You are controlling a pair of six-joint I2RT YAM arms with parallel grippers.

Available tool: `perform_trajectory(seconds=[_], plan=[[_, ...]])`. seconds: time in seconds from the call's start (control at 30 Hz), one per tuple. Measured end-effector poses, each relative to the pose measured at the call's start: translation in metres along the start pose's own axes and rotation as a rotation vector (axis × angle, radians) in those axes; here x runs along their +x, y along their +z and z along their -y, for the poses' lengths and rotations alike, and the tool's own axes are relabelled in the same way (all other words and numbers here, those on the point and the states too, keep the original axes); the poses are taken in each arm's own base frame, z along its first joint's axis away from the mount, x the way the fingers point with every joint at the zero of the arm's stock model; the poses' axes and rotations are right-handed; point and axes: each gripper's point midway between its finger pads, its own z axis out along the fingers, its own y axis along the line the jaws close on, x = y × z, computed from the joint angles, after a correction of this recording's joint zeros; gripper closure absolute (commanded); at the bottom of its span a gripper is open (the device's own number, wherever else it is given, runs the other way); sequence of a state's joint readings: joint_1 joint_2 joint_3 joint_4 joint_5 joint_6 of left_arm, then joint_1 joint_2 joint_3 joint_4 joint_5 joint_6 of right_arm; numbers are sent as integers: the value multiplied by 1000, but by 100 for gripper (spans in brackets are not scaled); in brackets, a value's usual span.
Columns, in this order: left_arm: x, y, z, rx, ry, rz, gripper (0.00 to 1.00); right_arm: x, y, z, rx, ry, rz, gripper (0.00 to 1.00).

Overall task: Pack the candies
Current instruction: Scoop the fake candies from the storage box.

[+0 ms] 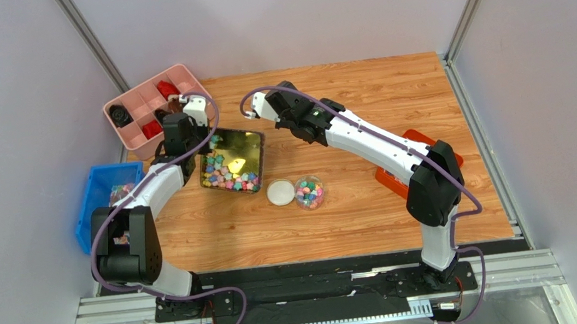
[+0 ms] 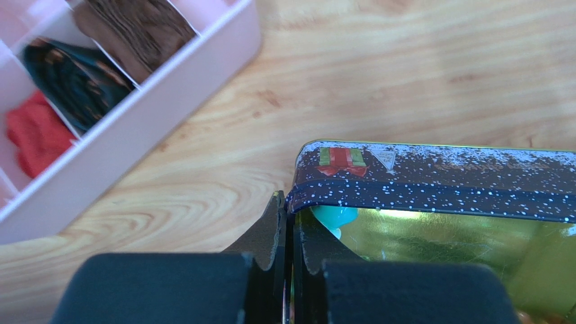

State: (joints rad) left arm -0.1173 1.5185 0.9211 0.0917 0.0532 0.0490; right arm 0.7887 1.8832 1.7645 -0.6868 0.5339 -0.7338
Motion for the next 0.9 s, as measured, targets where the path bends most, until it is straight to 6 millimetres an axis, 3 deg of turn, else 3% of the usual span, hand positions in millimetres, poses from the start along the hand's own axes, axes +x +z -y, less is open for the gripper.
perform_trajectory(seconds=[0.27,0.53,0.63,0.9], plan=[[-26,4,-22,-137,55,39,100,0,0,0,-2,-1,-2,100],[-20,21,-12,-140,196,-43,100,0,0,-1,-2,-1,-2,100],[-16,21,-5,-86,179,-53,100,0,0,-1,-2,-1,-2,100],[-5,19,-11,9,52,-92,100,0,0,-1,-2,-1,-1,100]])
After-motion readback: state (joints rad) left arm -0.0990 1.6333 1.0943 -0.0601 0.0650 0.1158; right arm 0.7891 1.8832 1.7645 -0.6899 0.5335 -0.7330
